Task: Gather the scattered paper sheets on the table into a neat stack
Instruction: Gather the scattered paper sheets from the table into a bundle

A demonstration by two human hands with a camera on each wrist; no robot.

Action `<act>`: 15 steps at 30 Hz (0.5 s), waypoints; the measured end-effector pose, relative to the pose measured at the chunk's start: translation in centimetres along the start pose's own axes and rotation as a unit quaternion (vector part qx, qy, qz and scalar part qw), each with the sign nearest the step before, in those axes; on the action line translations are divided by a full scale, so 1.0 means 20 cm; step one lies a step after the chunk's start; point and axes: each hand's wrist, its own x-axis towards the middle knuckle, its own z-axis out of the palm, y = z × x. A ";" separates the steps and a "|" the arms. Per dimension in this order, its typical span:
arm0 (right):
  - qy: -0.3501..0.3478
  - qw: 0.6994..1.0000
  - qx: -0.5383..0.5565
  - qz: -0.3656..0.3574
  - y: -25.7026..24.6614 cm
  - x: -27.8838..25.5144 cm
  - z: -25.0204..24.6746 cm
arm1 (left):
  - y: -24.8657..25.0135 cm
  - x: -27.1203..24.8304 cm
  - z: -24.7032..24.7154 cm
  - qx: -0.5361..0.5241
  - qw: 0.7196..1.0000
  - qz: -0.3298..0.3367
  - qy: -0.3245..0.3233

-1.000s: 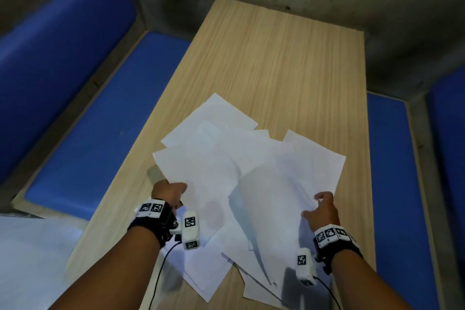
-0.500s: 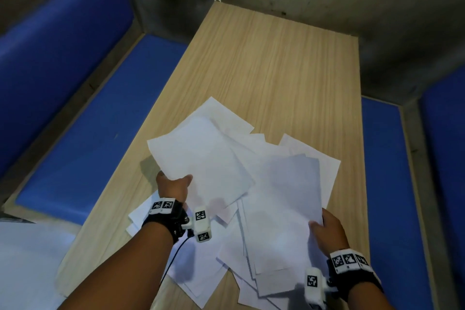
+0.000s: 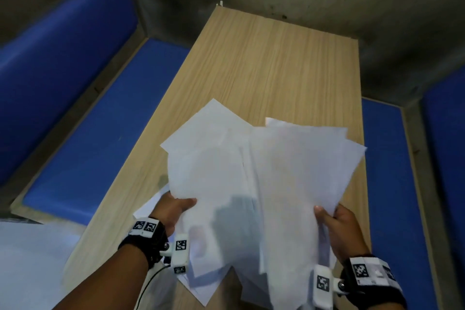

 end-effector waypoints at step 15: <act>-0.119 0.982 -0.103 0.105 0.24 -0.12 0.49 | -0.20 -0.22 0.14 0.235 0.966 0.083 -0.066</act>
